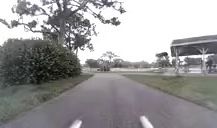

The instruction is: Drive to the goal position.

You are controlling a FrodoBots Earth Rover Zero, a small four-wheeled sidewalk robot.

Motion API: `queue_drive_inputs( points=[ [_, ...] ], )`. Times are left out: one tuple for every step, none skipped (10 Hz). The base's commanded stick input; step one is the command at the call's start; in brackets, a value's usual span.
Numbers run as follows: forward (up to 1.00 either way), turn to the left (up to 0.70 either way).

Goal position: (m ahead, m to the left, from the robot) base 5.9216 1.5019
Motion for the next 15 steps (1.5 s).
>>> queue_drive_inputs(
  points=[
    [0.70,0.00],
    [0.70,0.00],
    [0.70,0.00],
    [0.70,0.00],
    [0.70,0.00],
    [0.70,0.00],
    [0.70,0.00],
    [0.70,0.00],
    [0.70,0.00],
    [0.70,0.00],
    [0.70,0.00],
    [0.70,0.00],
    [0.70,0.00],
    [0.70,0.00],
    [0.70,0.00]
  ],
)
